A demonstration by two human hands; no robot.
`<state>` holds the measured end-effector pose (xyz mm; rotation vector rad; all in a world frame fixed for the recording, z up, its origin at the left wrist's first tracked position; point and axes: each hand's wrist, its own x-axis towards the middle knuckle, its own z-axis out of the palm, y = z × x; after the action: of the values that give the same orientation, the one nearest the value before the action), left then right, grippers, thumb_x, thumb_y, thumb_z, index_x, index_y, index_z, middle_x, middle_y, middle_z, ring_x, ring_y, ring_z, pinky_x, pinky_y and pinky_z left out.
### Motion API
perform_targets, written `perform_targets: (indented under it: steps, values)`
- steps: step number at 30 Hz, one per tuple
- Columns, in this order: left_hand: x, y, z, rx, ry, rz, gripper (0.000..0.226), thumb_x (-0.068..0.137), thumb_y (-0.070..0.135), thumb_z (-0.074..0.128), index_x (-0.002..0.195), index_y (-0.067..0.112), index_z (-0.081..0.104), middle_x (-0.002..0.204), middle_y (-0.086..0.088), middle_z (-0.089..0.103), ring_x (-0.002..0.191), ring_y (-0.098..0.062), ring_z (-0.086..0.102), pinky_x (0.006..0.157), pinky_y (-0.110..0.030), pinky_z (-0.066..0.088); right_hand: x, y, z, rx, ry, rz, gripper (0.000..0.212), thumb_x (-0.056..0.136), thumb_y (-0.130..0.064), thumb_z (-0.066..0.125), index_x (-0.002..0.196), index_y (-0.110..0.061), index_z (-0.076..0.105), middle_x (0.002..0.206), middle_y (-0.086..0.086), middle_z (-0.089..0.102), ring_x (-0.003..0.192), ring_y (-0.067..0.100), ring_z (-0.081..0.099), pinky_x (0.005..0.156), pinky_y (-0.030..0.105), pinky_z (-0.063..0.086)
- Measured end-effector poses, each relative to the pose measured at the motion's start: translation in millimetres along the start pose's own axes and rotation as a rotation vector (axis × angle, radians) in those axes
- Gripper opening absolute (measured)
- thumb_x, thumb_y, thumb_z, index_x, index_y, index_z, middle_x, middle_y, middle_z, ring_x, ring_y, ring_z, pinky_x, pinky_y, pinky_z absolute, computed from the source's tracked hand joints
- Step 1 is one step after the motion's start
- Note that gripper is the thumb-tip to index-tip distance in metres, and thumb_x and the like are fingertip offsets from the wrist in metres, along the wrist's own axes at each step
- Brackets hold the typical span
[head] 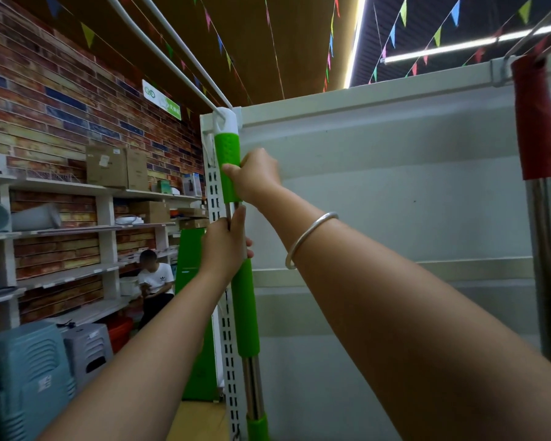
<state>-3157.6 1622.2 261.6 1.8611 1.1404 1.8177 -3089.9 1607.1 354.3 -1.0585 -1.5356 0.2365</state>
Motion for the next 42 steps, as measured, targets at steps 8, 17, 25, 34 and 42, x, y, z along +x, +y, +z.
perform_targets:
  steps: [8, 17, 25, 34, 42]
  values:
    - [-18.3, -2.0, -1.3, 0.733, 0.001, 0.037, 0.052, 0.1, 0.041, 0.027, 0.1, 0.0, 0.059, 0.087, -0.016, 0.063, 0.078, -0.032, 0.059, 0.06, -0.029, 0.036, -32.9, 20.7, -1.9, -0.135, 0.037, -0.02, 0.023, 0.095, -0.024, 0.05, 0.104, -0.004, 0.057, 0.107, 0.017, 0.063, 0.093, 0.032, 0.058, 0.076, 0.034, 0.044]
    - [-92.1, 29.0, 34.6, 1.061, -0.555, -0.23, 0.03, 0.095, 0.03, 0.034, 0.087, 0.012, 0.056, 0.085, -0.007, 0.066, 0.072, -0.021, 0.07, 0.069, -0.028, 0.055, -113.3, 68.9, -32.0, -0.175, 0.104, 0.111, 0.028, 0.096, -0.024, 0.047, 0.1, 0.0, 0.061, 0.106, 0.02, 0.066, 0.101, 0.034, 0.057, 0.074, 0.032, 0.037]
    - [-181.9, 81.3, 123.7, 0.77, -0.932, -0.097, 0.039, 0.093, 0.042, 0.038, 0.075, 0.01, 0.05, 0.061, -0.006, 0.07, 0.053, -0.021, 0.066, 0.074, -0.03, 0.055, -224.7, 97.1, -179.6, -0.335, 0.202, 0.274, 0.025, 0.092, -0.011, 0.048, 0.098, 0.003, 0.067, 0.099, 0.017, 0.068, 0.094, 0.029, 0.06, 0.072, 0.027, 0.038]
    - [-315.9, 212.5, 230.8, 0.448, -1.319, 0.026, 0.036, 0.096, 0.038, 0.042, 0.095, 0.004, 0.052, 0.064, -0.006, 0.064, 0.051, -0.018, 0.059, 0.051, -0.024, 0.044, -342.7, 97.8, -356.0, -0.475, 0.379, 0.371, 0.018, 0.089, -0.008, 0.051, 0.082, 0.0, 0.065, 0.077, 0.013, 0.063, 0.076, 0.029, 0.059, 0.077, 0.045, 0.051]
    - [-443.4, 312.4, 320.7, 0.047, -1.355, -0.037, 0.03, 0.093, 0.034, 0.047, 0.096, 0.005, 0.054, 0.072, -0.008, 0.055, 0.049, -0.019, 0.05, 0.048, -0.02, 0.036, -480.6, 106.5, -524.2, -0.729, 0.482, 0.576, 0.02, 0.089, -0.014, 0.053, 0.088, -0.002, 0.069, 0.091, 0.015, 0.07, 0.08, 0.019, 0.057, 0.07, 0.024, 0.039]
